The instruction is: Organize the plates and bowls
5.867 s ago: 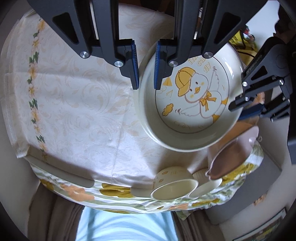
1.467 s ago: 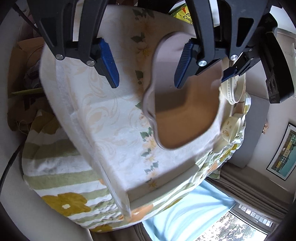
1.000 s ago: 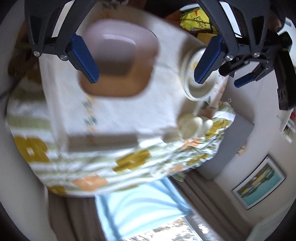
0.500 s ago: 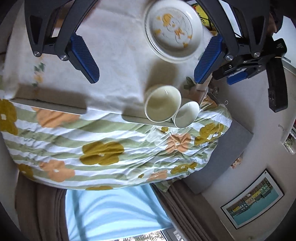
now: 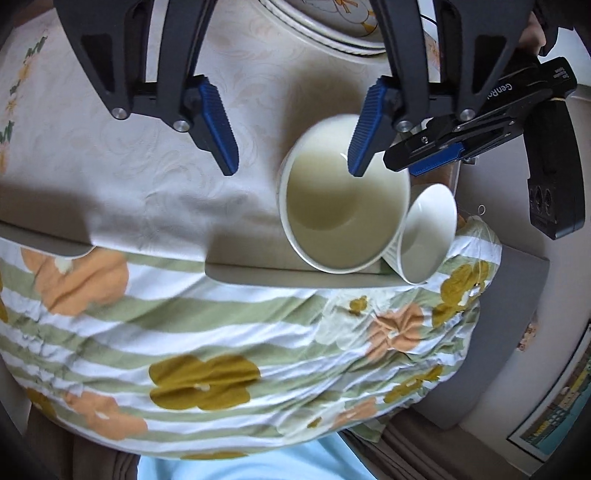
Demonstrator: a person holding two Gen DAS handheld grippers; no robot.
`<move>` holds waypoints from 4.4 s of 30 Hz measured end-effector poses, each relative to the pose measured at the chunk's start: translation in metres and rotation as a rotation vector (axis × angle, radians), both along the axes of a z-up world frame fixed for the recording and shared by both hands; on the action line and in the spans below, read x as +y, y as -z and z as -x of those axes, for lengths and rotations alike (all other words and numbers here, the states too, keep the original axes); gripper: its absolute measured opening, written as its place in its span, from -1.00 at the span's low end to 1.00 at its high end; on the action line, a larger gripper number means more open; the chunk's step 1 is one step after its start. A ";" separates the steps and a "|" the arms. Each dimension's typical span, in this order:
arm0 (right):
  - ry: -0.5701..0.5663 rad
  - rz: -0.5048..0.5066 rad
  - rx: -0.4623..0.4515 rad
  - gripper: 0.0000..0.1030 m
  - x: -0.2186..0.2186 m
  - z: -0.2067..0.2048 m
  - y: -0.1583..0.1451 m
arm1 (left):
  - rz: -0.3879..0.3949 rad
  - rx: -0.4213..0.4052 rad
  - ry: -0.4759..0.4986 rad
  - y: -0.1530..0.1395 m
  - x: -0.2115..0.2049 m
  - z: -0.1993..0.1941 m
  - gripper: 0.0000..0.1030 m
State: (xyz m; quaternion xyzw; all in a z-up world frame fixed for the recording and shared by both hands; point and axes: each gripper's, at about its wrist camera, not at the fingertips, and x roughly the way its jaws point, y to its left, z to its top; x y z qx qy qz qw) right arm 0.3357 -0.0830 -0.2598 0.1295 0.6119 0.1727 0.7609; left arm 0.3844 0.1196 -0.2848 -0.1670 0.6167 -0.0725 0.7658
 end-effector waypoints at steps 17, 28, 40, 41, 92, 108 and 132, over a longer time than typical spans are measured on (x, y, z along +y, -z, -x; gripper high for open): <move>0.011 -0.017 0.038 -0.73 0.010 -0.012 0.021 | -0.043 -0.007 0.037 0.010 -0.012 -0.014 -0.66; 0.029 -0.027 -0.040 -0.73 -0.002 0.002 0.000 | -0.086 -0.084 0.070 -0.017 -0.032 0.001 -0.66; 0.105 -0.068 -0.164 -0.73 -0.081 0.074 -0.073 | -0.116 -0.221 0.132 -0.107 -0.121 0.068 -0.65; 0.113 -0.069 -0.174 -0.73 -0.092 0.084 -0.080 | -0.113 -0.224 0.140 -0.112 -0.134 0.076 -0.65; 0.393 0.044 0.080 -0.73 -0.272 0.237 0.004 | -0.257 -0.041 0.617 -0.022 -0.358 0.181 -0.66; 0.369 0.103 -0.050 -0.73 -0.271 0.254 -0.048 | -0.246 -0.142 0.559 -0.066 -0.347 0.194 -0.65; -0.168 -0.087 -0.439 0.98 -0.124 0.156 -0.146 | -0.287 -0.475 -0.276 -0.199 -0.077 0.209 0.99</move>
